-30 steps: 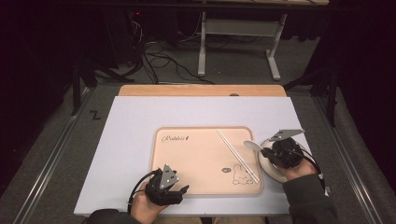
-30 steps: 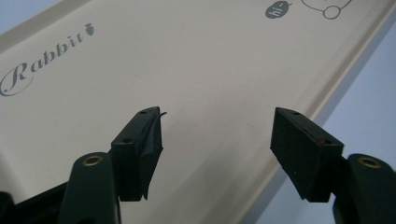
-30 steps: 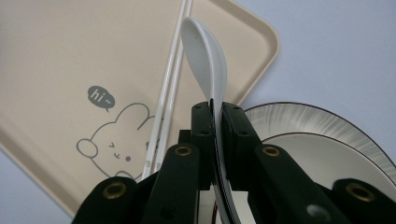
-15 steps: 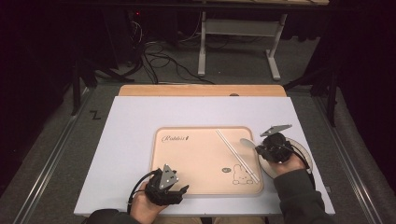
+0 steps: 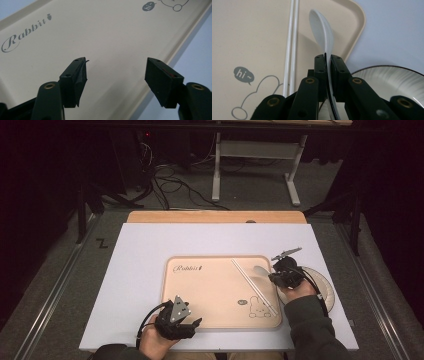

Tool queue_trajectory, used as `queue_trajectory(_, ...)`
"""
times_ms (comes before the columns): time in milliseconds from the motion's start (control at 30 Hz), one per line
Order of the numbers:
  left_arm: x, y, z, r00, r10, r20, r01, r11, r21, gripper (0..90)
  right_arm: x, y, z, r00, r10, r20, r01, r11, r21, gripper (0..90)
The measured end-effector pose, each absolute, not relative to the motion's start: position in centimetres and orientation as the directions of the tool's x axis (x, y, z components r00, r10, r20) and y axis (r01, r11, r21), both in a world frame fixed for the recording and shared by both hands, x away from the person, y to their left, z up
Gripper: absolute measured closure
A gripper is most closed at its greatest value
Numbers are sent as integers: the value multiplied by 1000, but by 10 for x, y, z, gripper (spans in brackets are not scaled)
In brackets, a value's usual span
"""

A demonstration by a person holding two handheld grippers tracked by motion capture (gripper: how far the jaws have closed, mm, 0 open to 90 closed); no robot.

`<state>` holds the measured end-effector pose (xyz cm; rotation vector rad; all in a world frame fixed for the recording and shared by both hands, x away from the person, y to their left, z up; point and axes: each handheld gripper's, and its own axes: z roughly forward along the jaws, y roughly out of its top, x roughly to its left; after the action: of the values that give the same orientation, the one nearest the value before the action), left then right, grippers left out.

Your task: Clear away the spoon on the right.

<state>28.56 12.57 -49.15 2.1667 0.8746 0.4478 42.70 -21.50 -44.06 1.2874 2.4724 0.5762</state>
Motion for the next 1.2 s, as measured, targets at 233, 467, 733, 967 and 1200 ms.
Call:
queue_trajectory(233, 285, 127, -491, 705, 708, 41, 446, -488, 750, 346, 437, -206, -446, -539, 839, -78, 729, 511, 455, 850)
queue_trajectory(467, 285, 127, -490, 705, 708, 43, 444, -486, 753, 346, 446, -200, -454, -521, 849, -92, 750, 507, 425, 849)
queue_trajectory(733, 283, 128, -489, 702, 711, 50, 430, -479, 765, 349, 453, -192, -456, -510, 855, -100, 761, 502, 411, 845)
queue_trajectory(967, 284, 129, -488, 700, 712, 51, 429, -477, 767, 349, 460, -190, -466, -498, 861, -101, 783, 497, 373, 850)
queue_trajectory(1200, 283, 128, -489, 702, 710, 54, 426, -480, 767, 349, 462, -189, -467, -490, 868, -85, 791, 483, 374, 851)
